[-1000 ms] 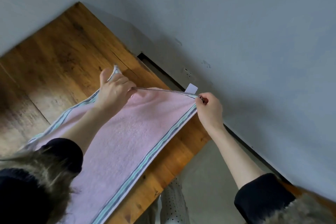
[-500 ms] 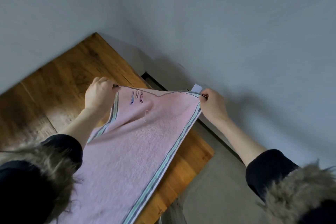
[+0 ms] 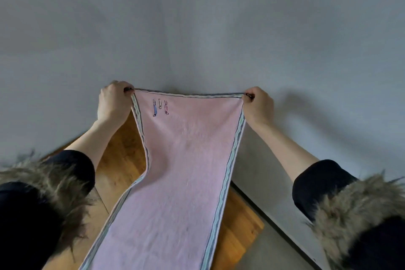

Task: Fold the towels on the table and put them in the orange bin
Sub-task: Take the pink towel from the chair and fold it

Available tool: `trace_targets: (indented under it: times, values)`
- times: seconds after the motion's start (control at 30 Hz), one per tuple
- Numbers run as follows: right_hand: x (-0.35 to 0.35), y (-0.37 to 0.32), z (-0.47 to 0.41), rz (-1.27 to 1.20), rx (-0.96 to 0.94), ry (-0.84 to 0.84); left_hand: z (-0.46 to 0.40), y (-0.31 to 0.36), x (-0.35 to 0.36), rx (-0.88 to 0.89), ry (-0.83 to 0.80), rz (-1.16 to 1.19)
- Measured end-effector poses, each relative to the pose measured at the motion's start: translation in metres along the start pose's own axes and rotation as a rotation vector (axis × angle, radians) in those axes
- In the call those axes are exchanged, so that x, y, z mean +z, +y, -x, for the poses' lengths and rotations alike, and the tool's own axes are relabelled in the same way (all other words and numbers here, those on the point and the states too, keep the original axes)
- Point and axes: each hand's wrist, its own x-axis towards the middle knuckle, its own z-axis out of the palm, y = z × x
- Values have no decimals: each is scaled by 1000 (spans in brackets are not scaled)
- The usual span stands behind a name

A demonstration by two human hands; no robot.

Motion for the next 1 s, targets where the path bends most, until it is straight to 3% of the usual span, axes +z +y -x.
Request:
trace_targets:
  times: [0.27, 0.57, 0.73, 1.0]
  values:
    - [-33, -60, 64, -42, -163, 51, 23, -23, -87, 157, 88, 41]
    - [-32, -20, 223, -2, -205, -49, 150, -97, -135, 224, -24, 72]
    - [-13, 14, 305, 136, -257, -125, 237, -138, -125, 198, -165, 80]
    - [27, 86, 411, 373, -210, -428, 351, -210, -83, 0, -454, 45]
